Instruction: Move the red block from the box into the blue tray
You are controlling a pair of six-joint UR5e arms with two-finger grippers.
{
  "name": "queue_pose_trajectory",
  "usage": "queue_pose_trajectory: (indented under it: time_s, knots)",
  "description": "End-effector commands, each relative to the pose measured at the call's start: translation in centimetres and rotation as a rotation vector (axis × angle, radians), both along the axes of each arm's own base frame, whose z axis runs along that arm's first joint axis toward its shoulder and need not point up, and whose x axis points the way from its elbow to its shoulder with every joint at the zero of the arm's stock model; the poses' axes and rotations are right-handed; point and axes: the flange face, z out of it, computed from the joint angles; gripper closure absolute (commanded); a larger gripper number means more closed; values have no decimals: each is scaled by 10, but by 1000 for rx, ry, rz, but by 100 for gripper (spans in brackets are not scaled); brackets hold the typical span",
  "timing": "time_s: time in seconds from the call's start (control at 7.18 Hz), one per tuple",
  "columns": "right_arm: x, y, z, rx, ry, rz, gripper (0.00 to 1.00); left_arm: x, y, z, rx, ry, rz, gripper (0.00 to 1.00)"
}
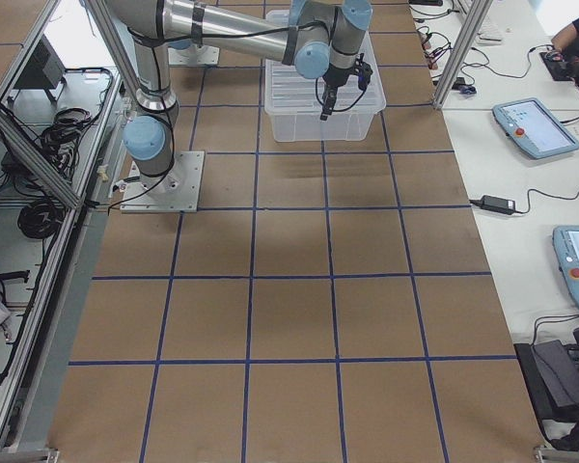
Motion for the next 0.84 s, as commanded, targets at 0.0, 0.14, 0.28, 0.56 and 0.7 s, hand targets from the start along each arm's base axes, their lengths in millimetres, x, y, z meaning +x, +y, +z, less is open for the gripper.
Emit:
queue_pose_trajectory:
  time_s: [0.0, 0.14, 0.28, 0.56, 0.7]
  knots:
    - [-1, -4, -12, 20, 0, 2, 0, 0, 0, 0, 0, 0, 0, 0]
    - [-1, -6, -15, 26, -2, 2, 0, 0, 0, 0, 0, 0, 0, 0]
    - [-3, -7, -19, 33, 10, 9, 0, 0, 0, 0, 0, 0, 0, 0]
    - [-4, -9, -25, 42, 7, 7, 0, -1, 0, -1, 2, 0, -1, 0]
    - [-4, -11, -23, 36, 9, 7, 0, 0, 0, -1, 2, 0, 0, 0]
